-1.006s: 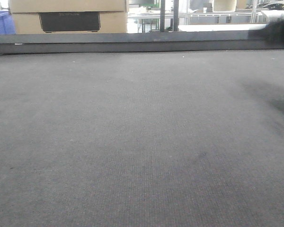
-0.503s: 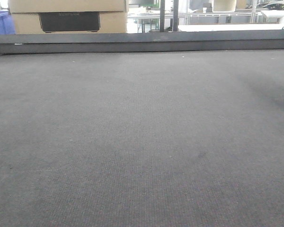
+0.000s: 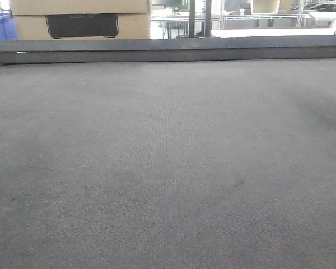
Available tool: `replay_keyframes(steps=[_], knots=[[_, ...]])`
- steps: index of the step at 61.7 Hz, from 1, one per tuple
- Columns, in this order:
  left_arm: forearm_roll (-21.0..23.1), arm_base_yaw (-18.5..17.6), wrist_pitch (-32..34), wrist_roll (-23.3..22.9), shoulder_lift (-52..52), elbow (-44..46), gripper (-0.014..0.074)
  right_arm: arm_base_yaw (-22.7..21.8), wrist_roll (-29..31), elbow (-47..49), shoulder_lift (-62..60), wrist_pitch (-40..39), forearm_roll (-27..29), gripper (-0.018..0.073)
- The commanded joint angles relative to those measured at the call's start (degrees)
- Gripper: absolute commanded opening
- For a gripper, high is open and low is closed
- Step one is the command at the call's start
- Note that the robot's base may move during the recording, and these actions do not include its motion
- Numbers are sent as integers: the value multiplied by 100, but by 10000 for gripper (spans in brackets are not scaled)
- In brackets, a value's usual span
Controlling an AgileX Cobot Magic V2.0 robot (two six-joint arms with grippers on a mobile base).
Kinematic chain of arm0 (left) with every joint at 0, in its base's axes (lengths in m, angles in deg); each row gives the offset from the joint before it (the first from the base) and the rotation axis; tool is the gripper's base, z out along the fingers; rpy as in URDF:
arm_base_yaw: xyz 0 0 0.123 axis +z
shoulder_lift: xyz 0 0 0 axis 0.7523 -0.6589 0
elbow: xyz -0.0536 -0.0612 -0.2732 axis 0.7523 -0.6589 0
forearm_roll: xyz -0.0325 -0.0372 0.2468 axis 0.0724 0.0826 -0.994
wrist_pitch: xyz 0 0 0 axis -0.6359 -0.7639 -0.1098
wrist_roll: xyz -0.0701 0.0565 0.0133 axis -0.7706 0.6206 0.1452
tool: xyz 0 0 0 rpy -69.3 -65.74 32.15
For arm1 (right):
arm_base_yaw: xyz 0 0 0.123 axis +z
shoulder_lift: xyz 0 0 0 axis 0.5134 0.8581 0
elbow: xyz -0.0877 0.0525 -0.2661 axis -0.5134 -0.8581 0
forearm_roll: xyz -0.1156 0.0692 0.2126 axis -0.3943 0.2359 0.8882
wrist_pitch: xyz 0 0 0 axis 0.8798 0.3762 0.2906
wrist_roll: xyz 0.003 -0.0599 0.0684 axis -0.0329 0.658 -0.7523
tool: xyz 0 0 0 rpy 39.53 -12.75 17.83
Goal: Place cylindrical capacitor in blue bin on shelf
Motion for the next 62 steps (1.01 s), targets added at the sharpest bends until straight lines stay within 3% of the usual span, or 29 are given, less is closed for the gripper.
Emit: replay_keyframes(steps=[1, 17, 46, 53, 62], knots=[[234, 72, 133, -16, -243, 246, 601, 2, 9, 2, -69, -68, -15, -127], [277, 294, 122, -16, -893, 858, 601, 2, 9, 2, -69, -68, -15, -127], [277, 297, 42, -16, -1518, 1371, 575, 2, 9, 2, -69, -56, -15, -127], [277, 297, 42, -16, -1518, 1371, 406, 2, 9, 2, -69, 73, -15, -127], [277, 297, 53, -16, -1518, 1371, 45, 2, 9, 2, -69, 458, -15, -127]])
